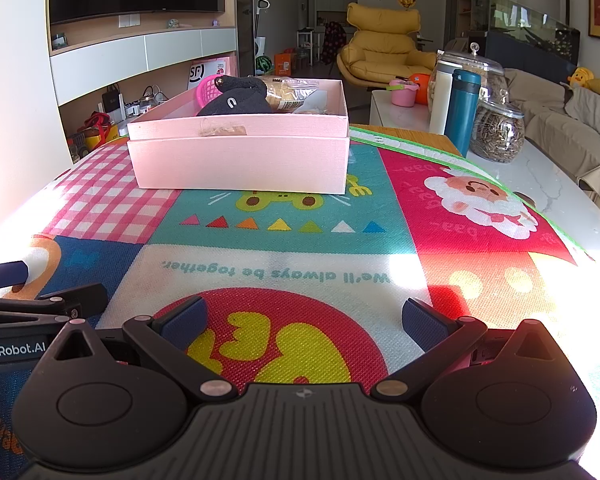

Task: Organize objects

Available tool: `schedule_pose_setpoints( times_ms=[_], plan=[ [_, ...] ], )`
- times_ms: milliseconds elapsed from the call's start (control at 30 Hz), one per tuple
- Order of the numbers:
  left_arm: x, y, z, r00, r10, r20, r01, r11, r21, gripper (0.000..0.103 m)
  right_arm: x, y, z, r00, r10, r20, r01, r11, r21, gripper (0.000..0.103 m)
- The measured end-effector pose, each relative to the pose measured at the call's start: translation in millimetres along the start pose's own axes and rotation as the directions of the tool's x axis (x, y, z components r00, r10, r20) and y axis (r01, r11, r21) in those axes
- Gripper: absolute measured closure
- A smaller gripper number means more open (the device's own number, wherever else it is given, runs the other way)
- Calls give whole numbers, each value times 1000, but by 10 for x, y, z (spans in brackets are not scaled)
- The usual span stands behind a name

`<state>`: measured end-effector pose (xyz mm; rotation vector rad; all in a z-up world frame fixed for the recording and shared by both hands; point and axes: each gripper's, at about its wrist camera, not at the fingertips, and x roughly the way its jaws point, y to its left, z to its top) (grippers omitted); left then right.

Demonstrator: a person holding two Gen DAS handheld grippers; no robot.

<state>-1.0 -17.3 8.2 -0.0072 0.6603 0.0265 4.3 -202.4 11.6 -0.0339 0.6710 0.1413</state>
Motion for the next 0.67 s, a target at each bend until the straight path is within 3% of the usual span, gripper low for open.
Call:
schedule_pose_setpoints(
  times_ms=[667],
  plan=[
    [5, 13, 6, 1000, -4, -3, 4, 1000, 6, 3, -1, 1, 0, 1000, 0, 0, 0, 1000, 0, 0]
  ],
)
